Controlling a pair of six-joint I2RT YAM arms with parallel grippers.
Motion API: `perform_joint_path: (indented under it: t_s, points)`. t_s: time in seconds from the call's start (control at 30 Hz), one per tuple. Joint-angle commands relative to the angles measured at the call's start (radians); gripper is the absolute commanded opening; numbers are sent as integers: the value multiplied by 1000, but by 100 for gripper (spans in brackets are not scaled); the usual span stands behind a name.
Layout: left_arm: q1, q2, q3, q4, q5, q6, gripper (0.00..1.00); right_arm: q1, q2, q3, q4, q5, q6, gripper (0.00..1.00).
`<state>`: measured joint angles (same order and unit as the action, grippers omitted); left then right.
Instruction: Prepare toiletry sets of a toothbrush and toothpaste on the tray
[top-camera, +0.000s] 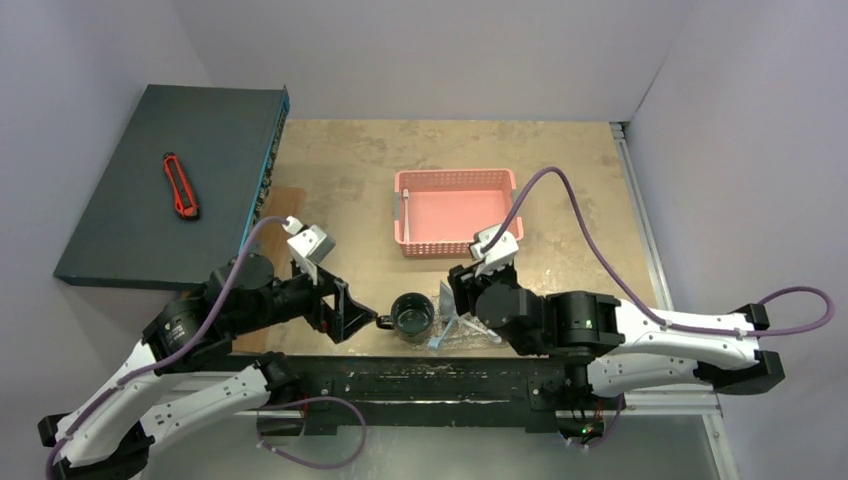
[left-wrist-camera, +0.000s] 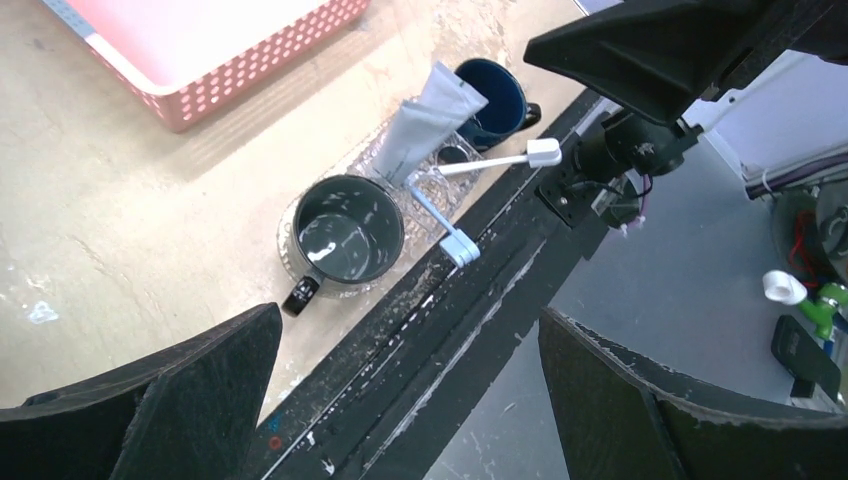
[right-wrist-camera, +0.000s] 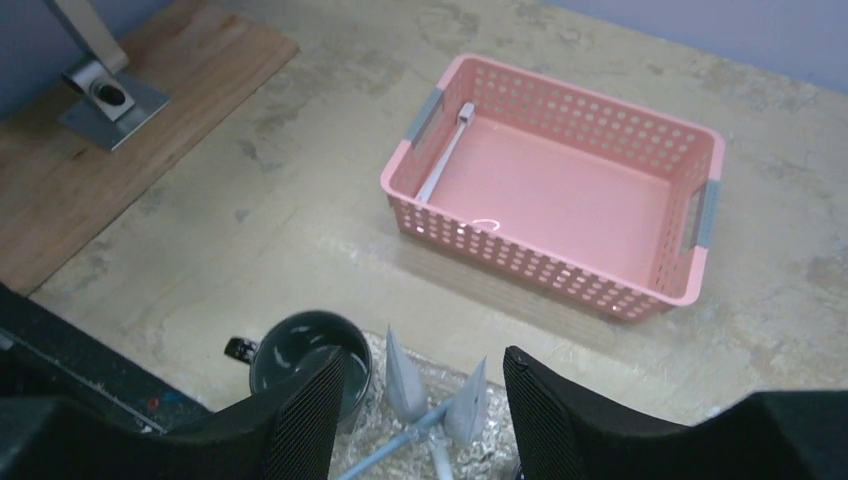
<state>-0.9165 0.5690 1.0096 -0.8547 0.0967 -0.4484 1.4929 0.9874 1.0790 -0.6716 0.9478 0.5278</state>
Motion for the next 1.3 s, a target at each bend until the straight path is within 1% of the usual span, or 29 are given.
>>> perform_joint_path:
  t_s: [0.0, 0.1, 0.17, 0.3, 0.37, 0.47, 0.57, 0.67, 0.73, 0.8, 0.93, 1.27]
  points:
    - [4, 77, 100, -19, -68, 33, 100, -117, 20, 84, 154, -64, -206, 61]
    - [4, 120, 155, -30, -128, 53, 100, -187, 24, 110, 221, -121, -300, 63]
    - [4, 150, 189, -29, -168, 73, 100, -253, 36, 136, 246, -173, -335, 63]
    - [18, 216, 263, -35, -217, 106, 100, -451, 61, 174, 295, -372, -359, 64]
    - [40, 240, 286, -27, -233, 115, 100, -532, 74, 186, 311, -439, -360, 63]
    - [101, 269, 306, -5, -223, 120, 100, -659, 90, 201, 324, -553, -345, 64]
    - [193, 288, 313, 23, -177, 120, 100, -769, 93, 195, 337, -640, -324, 64]
    - [306, 310, 315, 54, -120, 118, 100, -877, 88, 183, 346, -724, -309, 65]
    - [388, 329, 320, 69, -46, 111, 100, -948, 84, 174, 354, -774, -309, 65]
    - [437, 344, 325, 80, -6, 113, 100, -1005, 78, 167, 357, -813, -309, 65]
    - [452, 334, 291, 116, 3, 147, 100, -1078, 52, 131, 369, -865, -309, 65]
    - [452, 171, 118, 172, 51, 193, 100, -1080, -101, -36, 416, -910, -309, 65]
